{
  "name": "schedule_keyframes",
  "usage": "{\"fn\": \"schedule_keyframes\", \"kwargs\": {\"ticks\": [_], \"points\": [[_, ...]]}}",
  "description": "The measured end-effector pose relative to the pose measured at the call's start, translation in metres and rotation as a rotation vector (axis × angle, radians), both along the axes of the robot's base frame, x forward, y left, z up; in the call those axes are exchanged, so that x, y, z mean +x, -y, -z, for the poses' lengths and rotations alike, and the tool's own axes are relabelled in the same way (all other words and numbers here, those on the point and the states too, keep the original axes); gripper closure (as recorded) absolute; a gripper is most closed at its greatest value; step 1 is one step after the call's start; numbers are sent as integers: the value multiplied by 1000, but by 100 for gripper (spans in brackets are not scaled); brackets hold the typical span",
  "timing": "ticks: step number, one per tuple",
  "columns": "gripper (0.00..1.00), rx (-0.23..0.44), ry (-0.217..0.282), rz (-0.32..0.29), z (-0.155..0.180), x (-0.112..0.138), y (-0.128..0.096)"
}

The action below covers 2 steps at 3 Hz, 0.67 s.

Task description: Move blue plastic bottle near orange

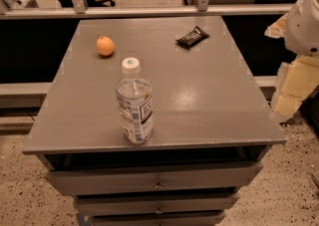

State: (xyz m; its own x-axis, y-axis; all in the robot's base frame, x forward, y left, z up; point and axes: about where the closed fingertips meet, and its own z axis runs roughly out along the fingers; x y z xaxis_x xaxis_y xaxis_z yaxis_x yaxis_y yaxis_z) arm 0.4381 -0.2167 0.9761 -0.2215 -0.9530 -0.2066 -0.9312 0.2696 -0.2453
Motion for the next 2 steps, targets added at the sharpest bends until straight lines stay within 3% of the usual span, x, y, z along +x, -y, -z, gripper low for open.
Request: {"fn": "schedule_keyframes", "kwargs": {"ticks": [1,2], "points": [[0,0,0,0,0,0,0],[0,64,2,-20,4,10,-6]]}}
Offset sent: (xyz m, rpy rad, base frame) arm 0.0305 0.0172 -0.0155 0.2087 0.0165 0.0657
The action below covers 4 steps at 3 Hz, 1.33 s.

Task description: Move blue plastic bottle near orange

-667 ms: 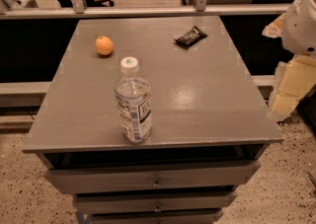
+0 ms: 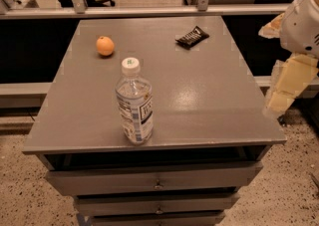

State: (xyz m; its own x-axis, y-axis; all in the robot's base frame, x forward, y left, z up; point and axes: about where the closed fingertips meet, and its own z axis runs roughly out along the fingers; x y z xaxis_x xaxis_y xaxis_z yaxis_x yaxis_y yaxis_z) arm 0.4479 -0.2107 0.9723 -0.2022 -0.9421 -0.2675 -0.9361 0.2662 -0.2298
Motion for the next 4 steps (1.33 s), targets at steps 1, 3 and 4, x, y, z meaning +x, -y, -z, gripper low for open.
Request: {"fn": "schedule_keyframes", "kwargs": {"ticks": [1,3,4], "points": [[0,228,-29,-54,27,19,-42],[0,599,-18,-176,24,18,-127],[0,745,-7,-249,26,3,-166]]}}
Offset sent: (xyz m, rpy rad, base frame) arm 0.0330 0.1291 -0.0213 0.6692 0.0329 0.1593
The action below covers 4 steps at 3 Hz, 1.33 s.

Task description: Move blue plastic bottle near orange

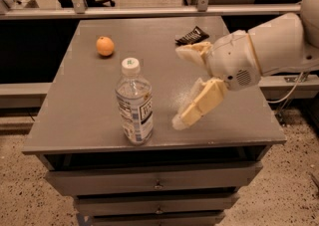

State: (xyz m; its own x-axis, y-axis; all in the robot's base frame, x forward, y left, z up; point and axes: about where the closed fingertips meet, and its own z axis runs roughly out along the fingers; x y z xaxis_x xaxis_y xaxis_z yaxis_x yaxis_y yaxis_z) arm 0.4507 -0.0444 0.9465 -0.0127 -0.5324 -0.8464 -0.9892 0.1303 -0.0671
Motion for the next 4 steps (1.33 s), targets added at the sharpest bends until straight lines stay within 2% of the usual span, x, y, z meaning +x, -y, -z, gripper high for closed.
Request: {"fn": "schedule_keyframes", "kwargs": {"ticks": [1,2,3,4], "points": [[0,103,11,-47,11,-10,-36],[0,163,8,-58,25,-11,-61],[1,228,-24,-42,36,-8,-80],[23,264,-51,-36,40,-10,-93]]}}
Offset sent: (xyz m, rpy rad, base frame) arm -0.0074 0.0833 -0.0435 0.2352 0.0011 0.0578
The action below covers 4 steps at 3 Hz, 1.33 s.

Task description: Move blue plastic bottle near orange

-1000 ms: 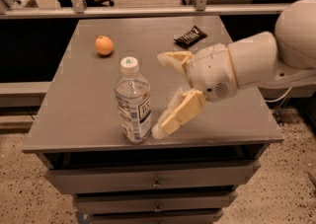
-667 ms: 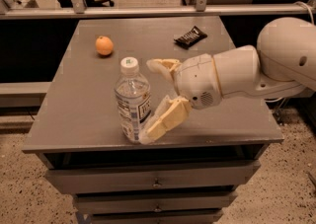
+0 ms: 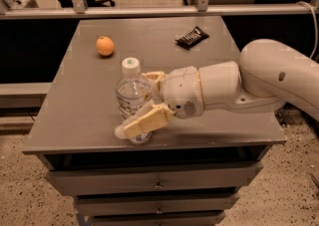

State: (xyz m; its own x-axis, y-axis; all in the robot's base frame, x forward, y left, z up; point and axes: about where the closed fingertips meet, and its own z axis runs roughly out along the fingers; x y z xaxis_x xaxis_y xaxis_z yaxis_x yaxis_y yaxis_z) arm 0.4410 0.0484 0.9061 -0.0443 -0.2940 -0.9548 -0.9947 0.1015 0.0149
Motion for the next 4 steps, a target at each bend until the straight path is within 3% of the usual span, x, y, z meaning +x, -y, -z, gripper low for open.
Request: {"fn": "schedule_keyframes", "kwargs": {"ticks": [2,3,4], "points": [[69,39,-43,20,10,-3,-7],[93,43,-25,62,-1,17,15],[100,39,43,145,-35,53,63]]}}
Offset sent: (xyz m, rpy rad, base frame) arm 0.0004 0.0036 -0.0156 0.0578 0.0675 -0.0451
